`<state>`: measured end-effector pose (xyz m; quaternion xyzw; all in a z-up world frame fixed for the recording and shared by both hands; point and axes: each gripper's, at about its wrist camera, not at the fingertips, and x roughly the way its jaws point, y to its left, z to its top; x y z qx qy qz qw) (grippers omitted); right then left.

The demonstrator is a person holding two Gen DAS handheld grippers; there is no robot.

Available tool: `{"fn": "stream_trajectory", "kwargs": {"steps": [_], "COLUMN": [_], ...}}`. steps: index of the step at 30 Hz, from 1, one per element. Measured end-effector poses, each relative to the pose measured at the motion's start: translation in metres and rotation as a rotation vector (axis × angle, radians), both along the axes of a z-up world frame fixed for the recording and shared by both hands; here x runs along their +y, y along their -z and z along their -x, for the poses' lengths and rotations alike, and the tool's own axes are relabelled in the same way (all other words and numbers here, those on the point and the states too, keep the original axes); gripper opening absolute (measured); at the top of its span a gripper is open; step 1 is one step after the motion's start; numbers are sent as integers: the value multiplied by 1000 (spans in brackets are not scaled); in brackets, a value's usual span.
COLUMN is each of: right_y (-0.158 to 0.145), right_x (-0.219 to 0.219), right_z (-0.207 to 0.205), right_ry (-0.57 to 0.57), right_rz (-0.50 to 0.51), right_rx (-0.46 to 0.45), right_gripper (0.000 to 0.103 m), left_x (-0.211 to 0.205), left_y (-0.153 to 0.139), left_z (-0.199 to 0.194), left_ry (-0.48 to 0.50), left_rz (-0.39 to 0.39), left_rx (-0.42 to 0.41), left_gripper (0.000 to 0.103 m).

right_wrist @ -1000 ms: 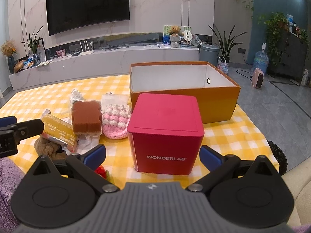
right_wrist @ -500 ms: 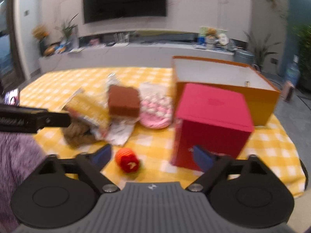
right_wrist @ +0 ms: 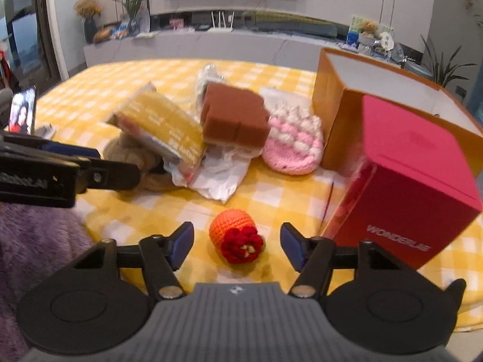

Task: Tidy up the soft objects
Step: 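Grasp the orange knit ball with the right tool while the left tool grasps the yellow snack bag, then carry the knit ball with the right tool while the left tool carries the bag over the orange box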

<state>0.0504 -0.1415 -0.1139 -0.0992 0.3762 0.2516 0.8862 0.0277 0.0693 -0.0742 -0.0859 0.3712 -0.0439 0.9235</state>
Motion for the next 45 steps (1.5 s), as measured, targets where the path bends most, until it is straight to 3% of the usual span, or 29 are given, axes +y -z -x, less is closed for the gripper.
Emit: {"fn": "stream_trajectory", "kwargs": {"steps": [5, 8, 17, 22, 30, 35, 40, 42, 45], "right_y": [12, 17, -8, -4, 4, 9, 11, 12, 11], "right_x": [6, 10, 25, 33, 36, 30, 26, 26, 25], "right_z": [-13, -19, -29, -48, -60, -62, -64, -64, -62], "right_ry": [7, -1, -64, -40, -13, 9, 17, 15, 10], "right_rz": [7, 5, 0, -7, -61, -74, -89, -90, -91], "right_rx": [28, 56, -41, -26, 9, 32, 44, 40, 36], "right_gripper": [61, 44, 42, 42, 42, 42, 42, 42, 42], "left_x": [6, 8, 24, 28, 2, -3, 6, 8, 4], "left_y": [0, -1, -5, 5, -2, 10, 15, 13, 9], "left_z": [-4, -8, -40, -56, -42, -51, -57, -55, -49], "left_ry": [-30, -66, -107, -113, -1, -7, -59, -71, -58], "left_rz": [8, 1, -28, -12, -85, -77, -61, -53, -74], "left_rx": [-22, -34, -21, -25, -167, -103, -55, -67, -99], "left_gripper": [82, 82, 89, 88, 68, 65, 45, 35, 28]}}
